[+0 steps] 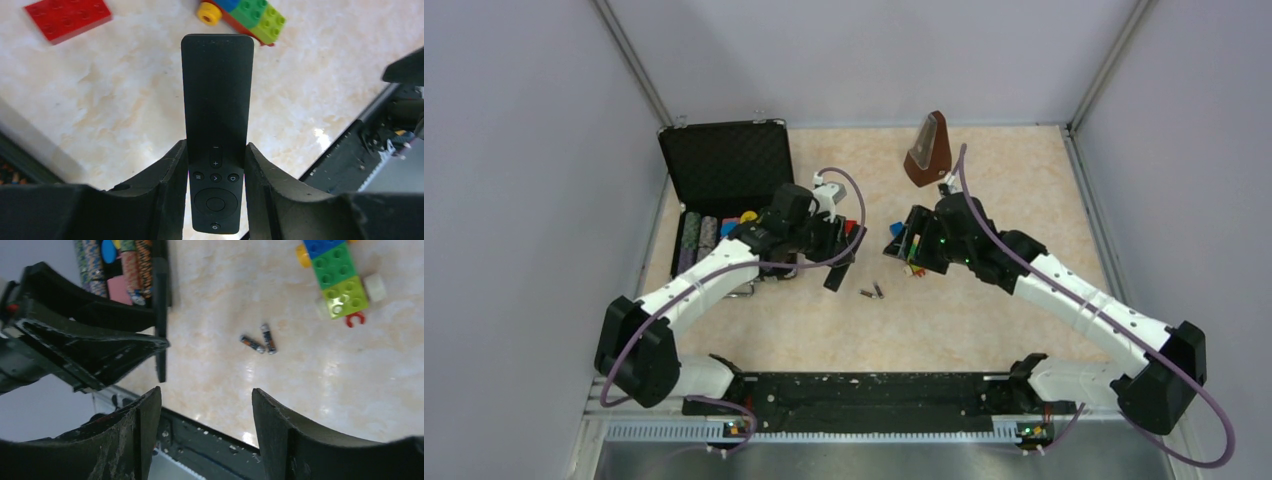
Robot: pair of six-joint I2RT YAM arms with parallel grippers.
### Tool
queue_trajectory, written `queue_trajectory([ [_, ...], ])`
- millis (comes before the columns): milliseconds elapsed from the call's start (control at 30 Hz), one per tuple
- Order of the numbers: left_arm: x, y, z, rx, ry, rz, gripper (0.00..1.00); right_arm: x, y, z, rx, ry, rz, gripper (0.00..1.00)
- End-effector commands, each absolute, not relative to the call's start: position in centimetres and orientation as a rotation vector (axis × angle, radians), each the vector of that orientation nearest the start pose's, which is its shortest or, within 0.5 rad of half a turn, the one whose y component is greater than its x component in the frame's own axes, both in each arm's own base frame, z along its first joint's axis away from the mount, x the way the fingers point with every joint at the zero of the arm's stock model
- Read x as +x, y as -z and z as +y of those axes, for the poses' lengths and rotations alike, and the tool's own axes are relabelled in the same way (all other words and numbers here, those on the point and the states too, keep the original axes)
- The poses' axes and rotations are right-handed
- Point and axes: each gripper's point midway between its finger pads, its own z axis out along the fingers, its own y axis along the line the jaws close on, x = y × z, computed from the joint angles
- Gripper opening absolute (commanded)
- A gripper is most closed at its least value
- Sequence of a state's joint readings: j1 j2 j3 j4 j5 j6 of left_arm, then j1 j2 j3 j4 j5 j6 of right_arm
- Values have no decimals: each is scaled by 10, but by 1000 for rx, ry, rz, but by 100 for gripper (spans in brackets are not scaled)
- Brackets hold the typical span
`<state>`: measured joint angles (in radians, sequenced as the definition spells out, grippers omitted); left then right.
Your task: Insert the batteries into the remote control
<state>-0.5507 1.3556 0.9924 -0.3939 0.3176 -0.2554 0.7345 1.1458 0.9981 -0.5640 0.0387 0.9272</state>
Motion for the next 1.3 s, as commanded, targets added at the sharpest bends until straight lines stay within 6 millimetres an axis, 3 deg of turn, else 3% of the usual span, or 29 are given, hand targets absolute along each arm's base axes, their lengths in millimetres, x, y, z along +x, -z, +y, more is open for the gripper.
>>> queue_trajectory([
  [0, 252, -161, -267, 615, 957, 2283, 0, 236, -238, 289, 170, -1081, 2338, 66],
  [133, 244, -170, -275, 646, 998, 2237, 0, 243, -238, 306, 199, -1149, 2350, 66],
  [467, 228, -186, -285, 697, 1062, 2169, 0, 259, -200, 314, 245, -1039, 2452, 64],
  [600, 224, -189, -285, 712, 1073, 2149, 0, 263, -196, 317, 261, -1035, 2458, 59],
  [733, 221, -190, -284, 736, 1067, 2123, 0, 263, -192, 320, 308, -1057, 2475, 48],
  [967, 220, -196, -285, 742, 1060, 2092, 0, 260, -192, 323, 369, -1100, 2483, 16],
  [1000, 221, -199, -286, 735, 1058, 2090, 4, 260, -193, 322, 383, -1106, 2477, 10],
  [1067, 225, -204, -286, 712, 1034, 2090, 24, 259, -197, 322, 403, -1123, 2468, 1],
  [1200, 227, -215, -282, 701, 976, 2060, 73, 260, -205, 318, 495, -1143, 2436, 0],
  [1233, 226, -218, -280, 703, 959, 2045, 82, 260, -208, 317, 531, -1154, 2425, 0],
  [1267, 226, -224, -276, 704, 940, 2019, 84, 260, -209, 317, 563, -1164, 2417, 0],
])
